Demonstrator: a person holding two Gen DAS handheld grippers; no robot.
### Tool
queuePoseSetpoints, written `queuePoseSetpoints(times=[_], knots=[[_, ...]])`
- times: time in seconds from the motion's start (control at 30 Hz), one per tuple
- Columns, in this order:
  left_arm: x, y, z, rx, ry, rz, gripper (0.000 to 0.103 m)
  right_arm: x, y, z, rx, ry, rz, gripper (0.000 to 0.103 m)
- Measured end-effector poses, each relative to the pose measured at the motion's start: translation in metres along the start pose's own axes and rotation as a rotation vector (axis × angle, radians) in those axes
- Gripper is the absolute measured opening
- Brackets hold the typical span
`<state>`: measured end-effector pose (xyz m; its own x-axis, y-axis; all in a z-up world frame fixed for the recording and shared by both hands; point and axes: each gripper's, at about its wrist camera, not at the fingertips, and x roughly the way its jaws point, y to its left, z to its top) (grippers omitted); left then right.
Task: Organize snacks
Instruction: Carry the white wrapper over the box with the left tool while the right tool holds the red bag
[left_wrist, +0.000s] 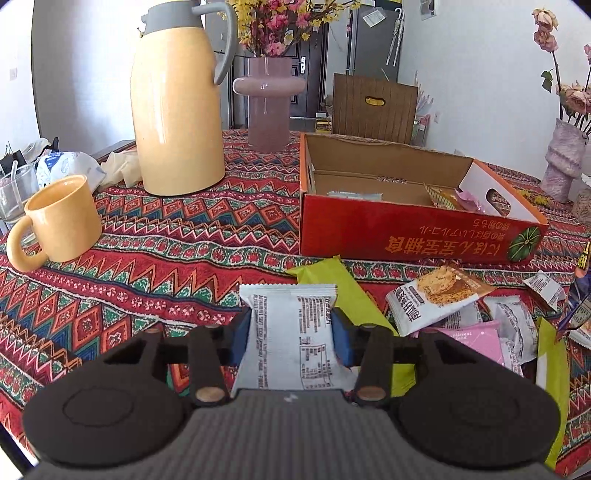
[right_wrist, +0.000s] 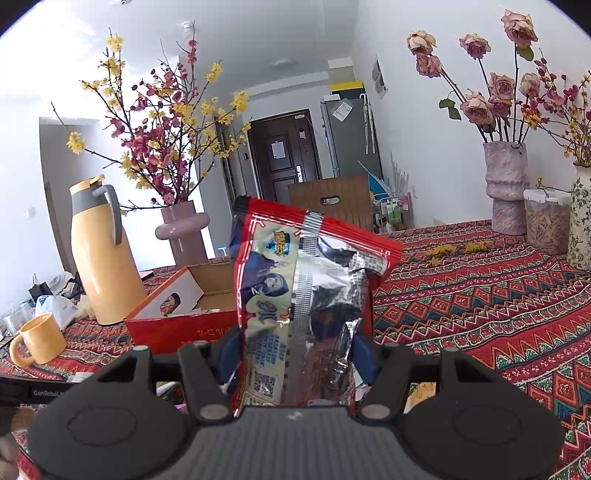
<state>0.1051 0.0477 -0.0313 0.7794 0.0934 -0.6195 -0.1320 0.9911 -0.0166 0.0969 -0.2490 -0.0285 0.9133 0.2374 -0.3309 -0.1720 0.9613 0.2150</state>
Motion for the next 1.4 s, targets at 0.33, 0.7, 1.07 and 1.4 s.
queuePoseSetpoints(times=[0.33, 0.7, 1.07, 1.4], knots=[[-0.008, -0.007, 0.024, 0.01, -0.083, -0.022, 0.046, 0.007, 0.003, 0.011, -0.008, -0.027, 0.005, 0.061], [-0.009, -0.026, 0.057, 0.04, -0.152, -0.067, 0.046, 0.026, 0.007, 0.034, -0.021, -0.061, 0.015, 0.061], [-0.001, -0.041, 0.099, 0.055, -0.228, -0.082, 0.046, 0.056, 0.014, 0.068, -0.04, -0.096, 0.039, 0.061], [0.026, -0.049, 0.128, 0.044, -0.24, -0.101, 0.046, 0.103, 0.016, 0.099, -0.052, -0.095, 0.028, 0.061]])
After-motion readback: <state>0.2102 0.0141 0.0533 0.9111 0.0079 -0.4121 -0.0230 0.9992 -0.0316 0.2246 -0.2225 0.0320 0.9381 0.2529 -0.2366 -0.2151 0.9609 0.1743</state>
